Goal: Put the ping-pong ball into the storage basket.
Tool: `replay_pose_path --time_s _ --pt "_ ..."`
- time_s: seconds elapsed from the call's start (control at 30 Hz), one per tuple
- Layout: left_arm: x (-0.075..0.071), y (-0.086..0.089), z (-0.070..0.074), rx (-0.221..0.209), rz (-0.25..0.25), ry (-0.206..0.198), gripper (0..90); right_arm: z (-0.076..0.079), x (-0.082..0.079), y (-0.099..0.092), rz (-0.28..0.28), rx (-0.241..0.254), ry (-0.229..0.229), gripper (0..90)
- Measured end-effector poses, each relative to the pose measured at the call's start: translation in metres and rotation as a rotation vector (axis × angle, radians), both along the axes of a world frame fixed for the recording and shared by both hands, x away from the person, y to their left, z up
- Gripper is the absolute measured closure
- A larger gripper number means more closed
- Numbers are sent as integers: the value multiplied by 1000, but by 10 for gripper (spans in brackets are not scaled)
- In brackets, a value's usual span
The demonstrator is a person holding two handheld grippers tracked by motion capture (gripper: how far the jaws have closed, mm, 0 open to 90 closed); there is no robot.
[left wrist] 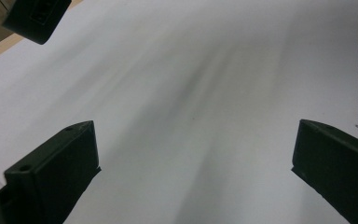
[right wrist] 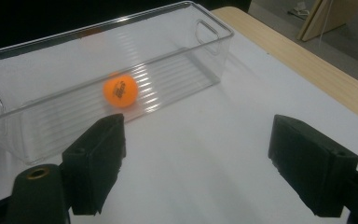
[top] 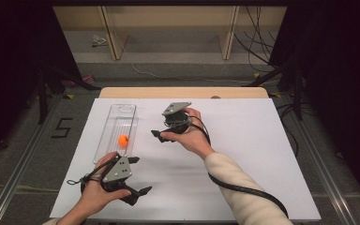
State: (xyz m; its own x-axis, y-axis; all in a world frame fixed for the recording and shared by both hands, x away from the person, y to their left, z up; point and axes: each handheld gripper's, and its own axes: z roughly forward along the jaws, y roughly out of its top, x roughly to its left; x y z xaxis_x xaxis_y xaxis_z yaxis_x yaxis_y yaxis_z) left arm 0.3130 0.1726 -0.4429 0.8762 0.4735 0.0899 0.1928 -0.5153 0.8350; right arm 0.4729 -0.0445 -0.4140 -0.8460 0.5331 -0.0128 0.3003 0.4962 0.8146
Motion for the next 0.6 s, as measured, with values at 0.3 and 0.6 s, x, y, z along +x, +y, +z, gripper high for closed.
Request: replay_pose_path --time_s 0.3,0.6 --pt "0 0 0 -1 3 2 0 -1 -4 -12 -10 0 0 196" --pt "0 0 0 -1 2 3 0 -2 -7 -26 -26 8 1 195"
